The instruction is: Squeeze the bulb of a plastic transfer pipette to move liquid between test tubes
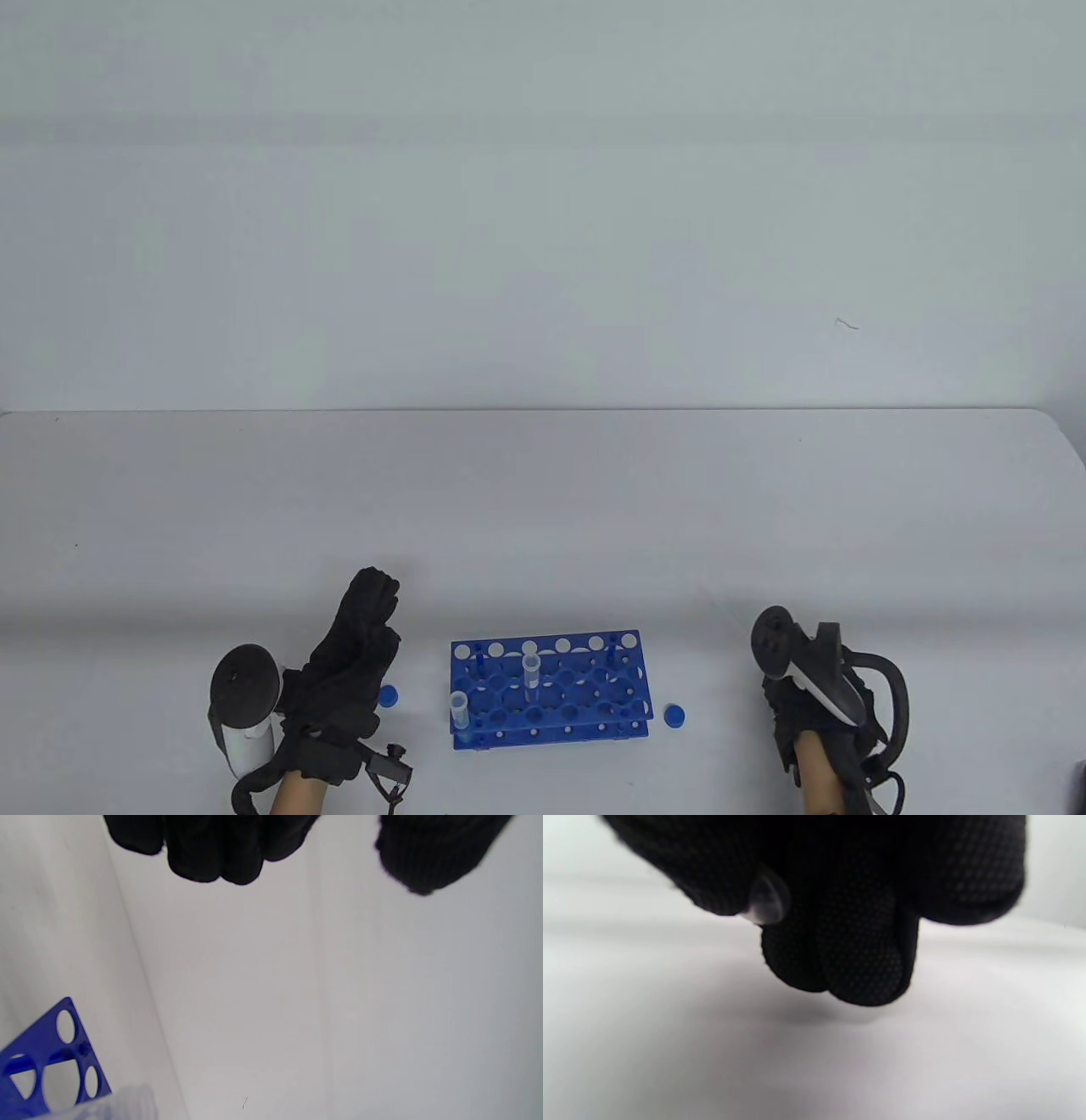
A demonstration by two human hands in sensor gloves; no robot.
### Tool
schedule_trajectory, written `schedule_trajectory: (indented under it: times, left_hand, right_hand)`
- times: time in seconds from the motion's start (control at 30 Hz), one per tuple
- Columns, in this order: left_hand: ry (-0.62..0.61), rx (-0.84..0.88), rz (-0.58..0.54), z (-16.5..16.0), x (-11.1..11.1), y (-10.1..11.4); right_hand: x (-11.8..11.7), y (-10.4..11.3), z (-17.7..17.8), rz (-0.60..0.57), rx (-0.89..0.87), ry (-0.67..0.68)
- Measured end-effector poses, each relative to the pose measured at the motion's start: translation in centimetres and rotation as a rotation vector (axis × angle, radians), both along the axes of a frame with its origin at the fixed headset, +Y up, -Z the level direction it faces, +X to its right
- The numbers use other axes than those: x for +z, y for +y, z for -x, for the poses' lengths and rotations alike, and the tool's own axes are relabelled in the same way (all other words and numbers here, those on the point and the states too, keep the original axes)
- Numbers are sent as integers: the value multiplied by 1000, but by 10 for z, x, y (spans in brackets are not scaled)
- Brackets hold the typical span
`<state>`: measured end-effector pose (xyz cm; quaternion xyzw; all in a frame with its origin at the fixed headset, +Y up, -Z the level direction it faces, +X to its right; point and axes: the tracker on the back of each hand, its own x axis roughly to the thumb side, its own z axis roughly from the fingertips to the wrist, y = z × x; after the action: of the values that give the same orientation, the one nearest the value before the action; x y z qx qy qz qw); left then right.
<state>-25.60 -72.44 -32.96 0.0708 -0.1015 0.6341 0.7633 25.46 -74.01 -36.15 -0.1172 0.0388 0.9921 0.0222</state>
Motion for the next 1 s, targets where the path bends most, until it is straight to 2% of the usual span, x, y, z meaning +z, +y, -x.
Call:
schedule_trajectory:
  times: [0.1, 0.27, 0.4, 0.47, 0.53, 0.6, 0.77, 0.87, 1.0]
  left_hand:
    - [0, 1, -1, 0, 0, 0]
    - [-4, 10, -6, 0, 0, 1]
    - [-8, 19, -12, 1, 0, 2]
    - [-9, 24, -14, 1, 0, 2]
    - [-11, 31, -13, 1, 0, 1]
    - [-14, 51, -10, 2, 0, 1]
    - [-7, 47, -11, 4, 0, 1]
    - [-7, 54, -9, 4, 0, 1]
    - [-9, 61, -13, 5, 0, 2]
  right_hand:
    - [7, 20, -15, -119, -183, -25]
    - [24, 70, -25, -340, -399, 3]
    - [40, 117, -9, -490, -403, 103]
    - [49, 145, 14, -565, -367, 190]
    - [55, 167, 39, -591, -313, 272]
    - [59, 186, 67, -609, -263, 368]
    - [59, 219, 141, -453, -220, 613]
    - [64, 232, 176, -411, -178, 711]
    - [67, 240, 226, -343, -29, 808]
